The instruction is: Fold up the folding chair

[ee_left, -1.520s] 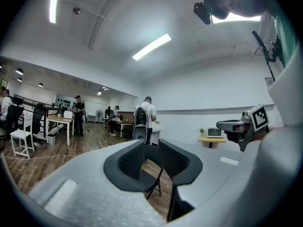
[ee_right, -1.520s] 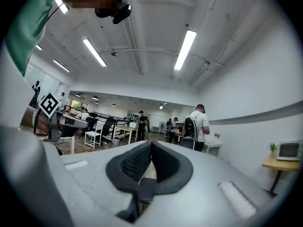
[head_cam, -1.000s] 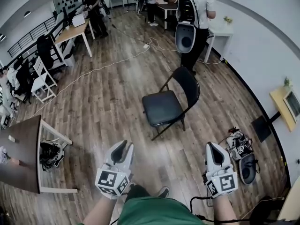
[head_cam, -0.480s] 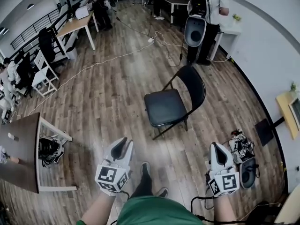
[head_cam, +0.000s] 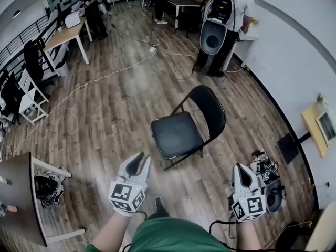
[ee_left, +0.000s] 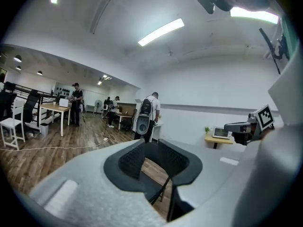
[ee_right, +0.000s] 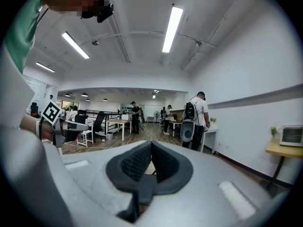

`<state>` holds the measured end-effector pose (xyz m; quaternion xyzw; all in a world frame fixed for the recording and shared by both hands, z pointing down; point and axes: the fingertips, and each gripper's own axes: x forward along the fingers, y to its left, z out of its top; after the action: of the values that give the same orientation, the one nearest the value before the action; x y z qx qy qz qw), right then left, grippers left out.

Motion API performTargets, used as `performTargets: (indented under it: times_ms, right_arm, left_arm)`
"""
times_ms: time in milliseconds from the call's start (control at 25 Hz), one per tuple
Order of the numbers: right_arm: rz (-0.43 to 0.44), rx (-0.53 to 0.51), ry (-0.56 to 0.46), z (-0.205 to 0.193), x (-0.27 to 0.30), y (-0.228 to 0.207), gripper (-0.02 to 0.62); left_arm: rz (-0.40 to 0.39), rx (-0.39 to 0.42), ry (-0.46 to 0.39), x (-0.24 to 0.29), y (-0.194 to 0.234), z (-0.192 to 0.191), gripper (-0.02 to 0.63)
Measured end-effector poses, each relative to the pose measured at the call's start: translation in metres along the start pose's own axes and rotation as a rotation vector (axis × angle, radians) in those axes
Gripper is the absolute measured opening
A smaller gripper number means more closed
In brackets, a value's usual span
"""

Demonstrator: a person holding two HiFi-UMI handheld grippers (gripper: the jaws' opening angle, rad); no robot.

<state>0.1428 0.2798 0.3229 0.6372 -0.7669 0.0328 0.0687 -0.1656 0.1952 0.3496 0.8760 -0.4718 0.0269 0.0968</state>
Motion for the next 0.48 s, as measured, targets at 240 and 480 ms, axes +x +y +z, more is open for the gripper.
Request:
performTargets:
  times_ms: [240,480]
  right_arm:
    - [-0.064,0.028,0.021,0.001,0.057,-0.001,0.003]
    - [-0.073,0.015,0.067,-0.009,0.094,-0.013,0.003]
  left_arm:
    - [-0.040,-0.014,0.021,0.047,0.045,-0.003,0.097]
    - [-0.044,-0.035,0.056,0.083,0.065,-0.022,0.097]
